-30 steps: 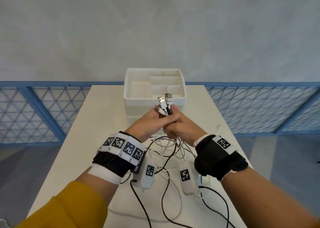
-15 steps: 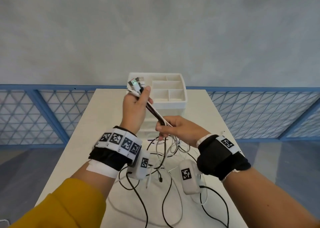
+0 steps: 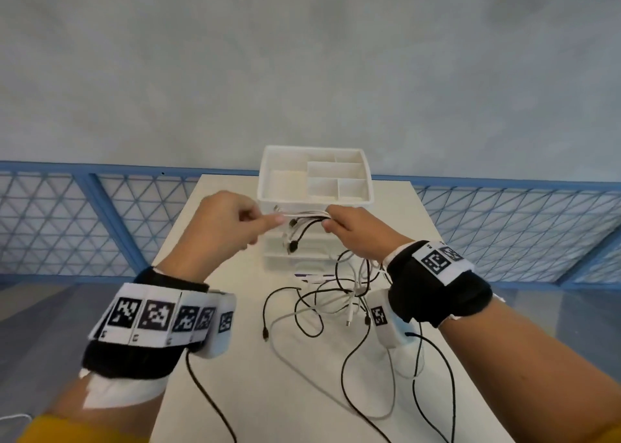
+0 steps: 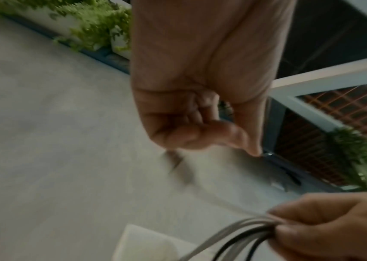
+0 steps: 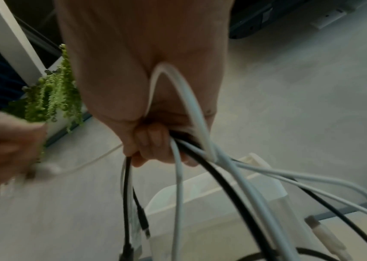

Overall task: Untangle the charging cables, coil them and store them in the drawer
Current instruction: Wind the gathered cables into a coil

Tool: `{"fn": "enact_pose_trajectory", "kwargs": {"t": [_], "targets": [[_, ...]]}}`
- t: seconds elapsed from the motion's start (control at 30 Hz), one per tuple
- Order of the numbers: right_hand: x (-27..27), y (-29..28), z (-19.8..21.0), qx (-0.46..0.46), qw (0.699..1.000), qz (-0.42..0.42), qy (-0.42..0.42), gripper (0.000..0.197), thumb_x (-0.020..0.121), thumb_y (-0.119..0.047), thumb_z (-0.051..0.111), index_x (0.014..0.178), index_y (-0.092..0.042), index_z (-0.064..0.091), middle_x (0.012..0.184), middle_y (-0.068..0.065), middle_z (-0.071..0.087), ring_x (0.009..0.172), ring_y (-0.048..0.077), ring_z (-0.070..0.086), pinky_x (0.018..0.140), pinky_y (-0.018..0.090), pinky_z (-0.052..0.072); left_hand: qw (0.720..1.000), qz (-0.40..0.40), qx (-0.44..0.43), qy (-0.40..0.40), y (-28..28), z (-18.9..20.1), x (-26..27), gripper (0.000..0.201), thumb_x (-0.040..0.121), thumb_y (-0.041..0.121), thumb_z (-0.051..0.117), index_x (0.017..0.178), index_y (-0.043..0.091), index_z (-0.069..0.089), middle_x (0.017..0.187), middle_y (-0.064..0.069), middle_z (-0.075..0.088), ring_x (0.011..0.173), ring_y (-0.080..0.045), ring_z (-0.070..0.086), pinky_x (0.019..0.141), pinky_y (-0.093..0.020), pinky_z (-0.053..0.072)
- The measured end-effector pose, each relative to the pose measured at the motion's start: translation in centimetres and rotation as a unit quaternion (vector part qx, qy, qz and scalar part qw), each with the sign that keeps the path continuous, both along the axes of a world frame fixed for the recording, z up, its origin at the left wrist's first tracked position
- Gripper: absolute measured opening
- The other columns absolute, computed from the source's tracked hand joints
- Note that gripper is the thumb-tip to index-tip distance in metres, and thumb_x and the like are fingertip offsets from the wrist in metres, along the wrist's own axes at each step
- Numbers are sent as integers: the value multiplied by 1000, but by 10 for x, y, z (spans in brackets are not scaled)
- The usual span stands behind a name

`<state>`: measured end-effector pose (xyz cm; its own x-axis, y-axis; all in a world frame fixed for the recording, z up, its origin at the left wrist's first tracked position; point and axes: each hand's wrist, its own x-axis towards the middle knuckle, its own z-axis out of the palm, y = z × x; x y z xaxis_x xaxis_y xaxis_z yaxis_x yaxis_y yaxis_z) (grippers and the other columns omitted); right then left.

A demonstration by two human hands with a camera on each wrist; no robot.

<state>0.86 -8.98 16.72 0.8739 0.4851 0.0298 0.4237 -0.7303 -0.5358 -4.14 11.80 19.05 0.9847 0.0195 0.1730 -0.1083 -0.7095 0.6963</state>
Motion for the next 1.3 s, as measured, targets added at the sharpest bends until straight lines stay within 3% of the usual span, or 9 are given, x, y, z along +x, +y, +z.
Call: {"fn": "enact_pose_trajectory", "kwargs": {"t": [0.17,0.27,0.33,0.5,0.7,0.83,1.03,1.2,1.3], "targets": [[-7,16,8,-38,996,73,-39,18,96,-18,40,81,-12,46,65,-7,45,63,15,42,56,26,28,987,-114,105,-43,-33,-3,16,49,72,35,74,113,18,55,106,7,57,98,-8,54,76,-13,36],[-5,10,23,-2,995,81,-56,19,94,-20,47,92,-5,59,79,4,61,72,18,53,66,29,40,983,-159,55,67,-39,-14,29,9,85,30,60,81,22,62,74,0,66,59,3,60,52,-13,38],[-2,-2,31,34,996,84,-16,11,89,-18,56,94,-9,60,75,0,59,68,12,54,65,24,43,982,-154,-24,108,-37,-13,32,24,87,33,57,66,22,58,49,8,57,39,-1,52,43,-17,38],[5,-29,17,22,984,115,131,18,79,-5,65,85,-20,57,79,-3,59,79,16,57,81,32,47,973,-173,-132,79,-41,13,37,26,86,22,58,61,16,55,48,1,36,39,-10,34,41,-20,28],[17,-50,18,236,966,-73,-71,25,86,-6,55,83,-31,57,77,-5,61,76,16,60,76,24,48,894,-126,-430,-4,-34,55,46,35,91,12,48,57,13,44,35,13,25,31,-5,19,37,-15,25],[11,-49,-2,117,989,-78,-50,15,84,-6,54,96,-13,59,72,-6,53,67,12,49,59,12,38,893,-109,-435,-20,-34,61,45,34,91,13,47,57,14,43,34,14,25,31,-5,19,36,-16,25],[21,-60,0,326,916,-202,-118,12,93,-18,48,103,-16,53,73,-13,49,66,1,46,61,15,36,894,-68,-442,22,-30,37,46,34,92,17,48,58,15,43,34,12,26,30,-4,21,34,-16,25],[23,-67,0,-102,987,-59,106,70,80,-18,67,139,-20,29,128,10,44,120,25,46,98,31,38,920,-50,-383,60,-32,26,45,33,91,17,50,59,13,44,35,10,25,31,-5,20,36,-19,23],[17,-62,24,116,983,-24,142,81,72,-1,64,141,-26,27,141,5,43,134,15,37,108,31,31,948,-48,-305,78,-35,19,42,33,89,18,53,57,13,47,36,10,27,34,-7,23,37,-19,24]]}}
